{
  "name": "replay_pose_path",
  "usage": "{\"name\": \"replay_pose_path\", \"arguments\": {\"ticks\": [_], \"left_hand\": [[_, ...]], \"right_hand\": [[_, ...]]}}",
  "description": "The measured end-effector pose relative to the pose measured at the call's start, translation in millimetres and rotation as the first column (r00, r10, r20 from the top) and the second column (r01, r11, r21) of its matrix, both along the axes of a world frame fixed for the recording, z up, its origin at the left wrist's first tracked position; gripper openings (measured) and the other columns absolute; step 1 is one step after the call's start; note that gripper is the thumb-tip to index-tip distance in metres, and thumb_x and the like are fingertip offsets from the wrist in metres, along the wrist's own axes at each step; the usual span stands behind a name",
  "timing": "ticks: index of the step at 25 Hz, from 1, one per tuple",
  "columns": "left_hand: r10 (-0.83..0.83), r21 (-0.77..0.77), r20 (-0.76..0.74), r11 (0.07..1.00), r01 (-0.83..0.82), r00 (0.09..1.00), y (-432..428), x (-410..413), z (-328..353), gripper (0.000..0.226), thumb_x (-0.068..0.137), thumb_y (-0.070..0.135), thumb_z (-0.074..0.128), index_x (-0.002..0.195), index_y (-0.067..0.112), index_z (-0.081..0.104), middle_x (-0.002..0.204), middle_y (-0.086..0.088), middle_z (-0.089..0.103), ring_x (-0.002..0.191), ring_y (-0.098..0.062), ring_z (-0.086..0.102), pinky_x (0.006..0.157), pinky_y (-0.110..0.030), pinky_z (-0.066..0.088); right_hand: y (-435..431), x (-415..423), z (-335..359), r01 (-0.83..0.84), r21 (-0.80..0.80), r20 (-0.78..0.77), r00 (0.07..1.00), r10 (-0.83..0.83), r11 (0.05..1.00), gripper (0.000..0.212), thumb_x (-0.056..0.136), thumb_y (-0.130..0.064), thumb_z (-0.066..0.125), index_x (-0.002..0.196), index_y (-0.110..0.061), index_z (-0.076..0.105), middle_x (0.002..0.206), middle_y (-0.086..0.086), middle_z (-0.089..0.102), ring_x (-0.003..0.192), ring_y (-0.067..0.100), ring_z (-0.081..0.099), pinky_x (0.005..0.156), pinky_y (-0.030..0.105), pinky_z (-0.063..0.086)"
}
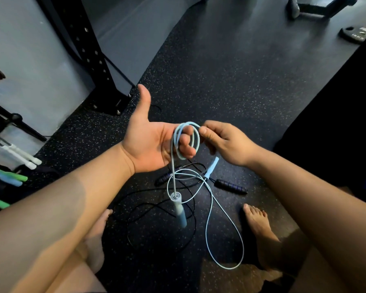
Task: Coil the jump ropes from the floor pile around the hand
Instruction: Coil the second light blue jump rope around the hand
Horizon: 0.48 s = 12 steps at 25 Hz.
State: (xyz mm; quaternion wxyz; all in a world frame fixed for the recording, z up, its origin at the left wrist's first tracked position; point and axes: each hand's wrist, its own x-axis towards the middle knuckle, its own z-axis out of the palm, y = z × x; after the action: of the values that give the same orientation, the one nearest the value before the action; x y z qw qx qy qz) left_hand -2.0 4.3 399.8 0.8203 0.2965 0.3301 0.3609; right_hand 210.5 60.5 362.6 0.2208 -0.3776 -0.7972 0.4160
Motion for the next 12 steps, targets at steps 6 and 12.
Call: {"name": "replay_pose_path", "arguments": {"ticks": [6, 12], "left_hand": [[0.257, 0.051, 0.294, 0.957, -0.284, 0.92, 4, -1, -1, 0.122, 0.066, 0.103, 0.017, 0.12, 0.001, 0.057, 0.106, -0.01, 0.07, 0.107, -0.03, 0.07, 0.111, -0.038, 0.043], [0.466, 0.055, 0.227, 0.871, -0.489, 0.855, 13, -9, -3, 0.136, 0.068, 0.102, 0.011, 0.148, -0.005, 0.037, 0.136, -0.017, 0.063, 0.13, -0.037, 0.06, 0.12, -0.046, 0.032]], "right_hand": [[-20, -14, -31, -0.037, -0.235, 0.081, 0.995, 0.057, 0.971, 0.032, 0.107, -0.031, 0.04, 0.094, -0.01, 0.059, 0.064, 0.007, 0.057, 0.059, 0.021, 0.054, 0.059, 0.042, 0.046], [-27, -25, -13, -0.171, -0.093, 0.346, 0.918, 0.193, 0.981, 0.021, 0.106, -0.031, 0.043, 0.099, -0.019, 0.059, 0.077, -0.006, 0.062, 0.065, 0.002, 0.058, 0.066, 0.027, 0.047]]}}
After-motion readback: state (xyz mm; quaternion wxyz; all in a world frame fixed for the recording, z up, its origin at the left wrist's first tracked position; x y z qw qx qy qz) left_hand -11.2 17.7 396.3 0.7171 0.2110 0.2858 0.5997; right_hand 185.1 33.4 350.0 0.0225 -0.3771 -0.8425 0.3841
